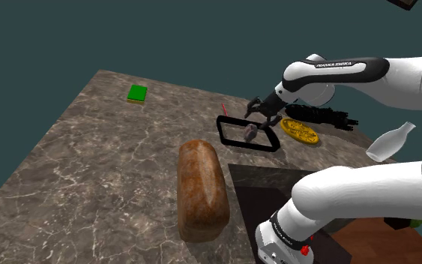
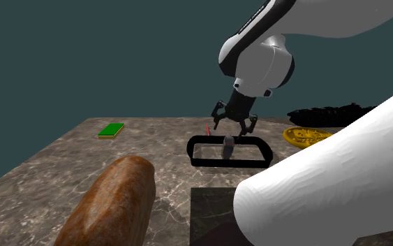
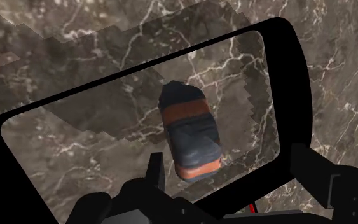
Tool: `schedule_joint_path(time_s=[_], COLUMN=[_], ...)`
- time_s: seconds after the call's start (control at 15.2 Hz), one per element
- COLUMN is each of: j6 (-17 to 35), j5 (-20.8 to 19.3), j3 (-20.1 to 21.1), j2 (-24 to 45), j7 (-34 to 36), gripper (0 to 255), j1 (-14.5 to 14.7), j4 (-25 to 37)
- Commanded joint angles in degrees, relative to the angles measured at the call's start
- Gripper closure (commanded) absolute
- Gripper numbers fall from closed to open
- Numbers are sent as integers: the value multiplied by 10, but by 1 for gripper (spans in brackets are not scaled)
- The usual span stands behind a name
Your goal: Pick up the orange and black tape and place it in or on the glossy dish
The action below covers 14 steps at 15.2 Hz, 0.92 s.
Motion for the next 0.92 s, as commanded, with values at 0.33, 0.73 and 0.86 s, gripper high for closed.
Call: schedule_joint_path(time_s=[0.33, 0.73, 0.86], j6=[-88, -88, -88], j5=[-19, -19, -19], j3=[1, 1, 1], j2=[-43, -43, -43], j7=[11, 11, 11], gripper=[0, 0, 0], j1=[-19, -19, -19], j4=[43, 43, 43])
